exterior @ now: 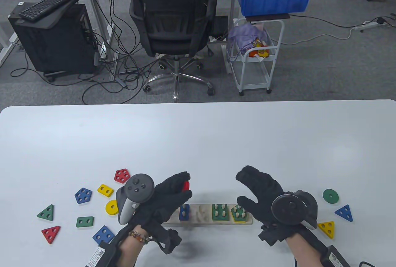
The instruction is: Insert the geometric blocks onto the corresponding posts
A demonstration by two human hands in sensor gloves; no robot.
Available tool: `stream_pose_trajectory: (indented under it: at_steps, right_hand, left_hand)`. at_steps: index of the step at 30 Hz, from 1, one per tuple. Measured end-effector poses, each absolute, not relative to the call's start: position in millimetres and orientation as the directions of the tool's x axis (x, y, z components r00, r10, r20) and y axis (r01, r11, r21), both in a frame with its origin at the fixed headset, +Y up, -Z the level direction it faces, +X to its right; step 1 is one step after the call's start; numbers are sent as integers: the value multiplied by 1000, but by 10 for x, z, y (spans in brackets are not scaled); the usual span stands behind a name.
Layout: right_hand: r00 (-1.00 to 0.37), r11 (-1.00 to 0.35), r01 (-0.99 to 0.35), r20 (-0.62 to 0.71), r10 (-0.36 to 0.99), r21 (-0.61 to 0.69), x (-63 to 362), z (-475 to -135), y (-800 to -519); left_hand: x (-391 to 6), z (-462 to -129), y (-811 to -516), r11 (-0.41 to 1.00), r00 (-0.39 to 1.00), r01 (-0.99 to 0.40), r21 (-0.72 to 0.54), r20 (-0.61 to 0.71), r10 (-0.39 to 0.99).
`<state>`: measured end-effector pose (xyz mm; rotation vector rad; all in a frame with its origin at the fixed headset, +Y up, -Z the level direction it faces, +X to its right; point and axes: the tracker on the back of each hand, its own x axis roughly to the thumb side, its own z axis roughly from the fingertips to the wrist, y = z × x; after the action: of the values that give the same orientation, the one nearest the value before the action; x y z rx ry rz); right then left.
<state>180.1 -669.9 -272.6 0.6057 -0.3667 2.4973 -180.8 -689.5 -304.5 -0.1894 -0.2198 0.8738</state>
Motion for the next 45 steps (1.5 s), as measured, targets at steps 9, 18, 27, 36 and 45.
stream_pose_trajectory:
  at_steps: [9,18,27,36,45]
  right_hand:
    - [-932,-960,-279,245,268,-10,2198,-2809,-7026]
    - [-959,-979,-205,195,205,16,2232,-2829,-7078]
    - [-961,-981,-192,194,196,44,2209,-2823,-7087]
    - [-961,-978,-199,182,207,61,2224,-2823,-7079]
    - [-959,-965,-255,111,260,63,2387,-2860,-7042]
  left_hand:
    - [-2012,-2972,-7092,961,942,-255,-104,198,272]
    - [-1876,-2949,-7298,991,964,-70,-116,249,97]
    - [-1858,-2958,-7378,987,964,-49,-153,251,87]
    - [-1986,-2995,-7323,974,975,-89,-210,182,128]
    - [-2478,-3073,-7144,992,994,-107,-64,-45,104]
